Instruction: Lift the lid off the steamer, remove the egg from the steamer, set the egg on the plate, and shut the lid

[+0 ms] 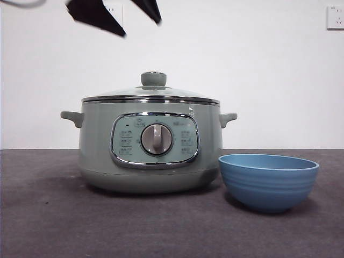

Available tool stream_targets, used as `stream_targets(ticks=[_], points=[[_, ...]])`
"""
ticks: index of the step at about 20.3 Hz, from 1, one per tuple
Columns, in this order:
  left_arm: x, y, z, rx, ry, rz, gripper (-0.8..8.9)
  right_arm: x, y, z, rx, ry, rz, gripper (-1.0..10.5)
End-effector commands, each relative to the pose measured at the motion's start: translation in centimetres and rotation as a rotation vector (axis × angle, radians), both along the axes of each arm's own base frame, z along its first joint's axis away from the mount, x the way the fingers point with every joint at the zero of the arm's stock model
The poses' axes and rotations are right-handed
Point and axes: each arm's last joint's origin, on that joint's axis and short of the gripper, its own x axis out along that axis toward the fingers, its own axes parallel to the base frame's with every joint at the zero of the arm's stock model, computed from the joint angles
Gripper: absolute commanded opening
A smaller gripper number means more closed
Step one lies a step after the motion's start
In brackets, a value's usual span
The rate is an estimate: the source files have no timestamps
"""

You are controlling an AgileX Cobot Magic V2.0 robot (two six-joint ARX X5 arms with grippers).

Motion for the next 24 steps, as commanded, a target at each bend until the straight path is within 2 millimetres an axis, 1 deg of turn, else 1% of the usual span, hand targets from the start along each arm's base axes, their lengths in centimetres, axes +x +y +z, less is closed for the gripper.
stream_targets(ticks=[1, 5, 7, 10, 12, 14, 15, 16, 17, 18, 20, 24], points=[[-2.8, 1.2, 1.6, -0.004, 0.012, -0.015, 4.7, -0.1, 0.0, -0.1, -0.001, 0.018, 0.002, 3.2], [-6.9, 3.5, 3.2, -0.008, 0.068, -0.03, 4.67, -0.3, -0.1, -0.5, -0.021, 0.059, 0.003, 3.2], [-8.9, 4.6, 3.6, -0.001, 0.095, -0.037, 4.67, -0.4, -0.1, -0.7, -0.032, 0.081, 0.003, 3.2], [-11.3, 6.1, 4.0, 0.004, 0.128, -0.04, 4.61, -0.5, -0.2, -1.1, -0.051, 0.119, 0.003, 3.2], [-12.6, 6.8, 4.2, 0.004, 0.146, -0.033, 4.03, -0.6, -0.3, -1.3, -0.063, 0.145, 0.003, 3.1], [-13.7, 7.5, 4.3, 0.009, 0.159, -0.032, 2.99, -0.7, -0.3, -1.6, -0.079, 0.177, 0.003, 3.1], [-14.4, 7.9, 4.2, 0.015, 0.169, -0.032, 2.05, -0.7, -0.3, -1.8, -0.089, 0.199, 0.004, 3.1], [-14.8, 8.2, 4.2, 0.022, 0.181, -0.031, 0.88, -0.8, -0.3, -2.0, -0.093, 0.228, 0.021, 2.7], [-15.0, 8.3, 4.1, 0.031, 0.196, -0.03, -0.15, -0.8, -0.2, -2.2, -0.086, 0.258, 0.054, 1.3], [-15.2, 8.4, 3.9, 0.041, 0.213, -0.03, -0.08, -0.8, -0.1, -2.2, -0.073, 0.279, 0.087, -0.2], [-15.3, 8.5, 3.7, 0.052, 0.232, -0.028, -0.08, -0.7, 0.1, -2.3, -0.061, 0.294, 0.115, -0.1], [-15.2, 8.4, 3.7, 0.052, 0.232, -0.028, -0.04, -0.5, 0.2, -2.4, -0.067, 0.3, 0.111, 0.0]])
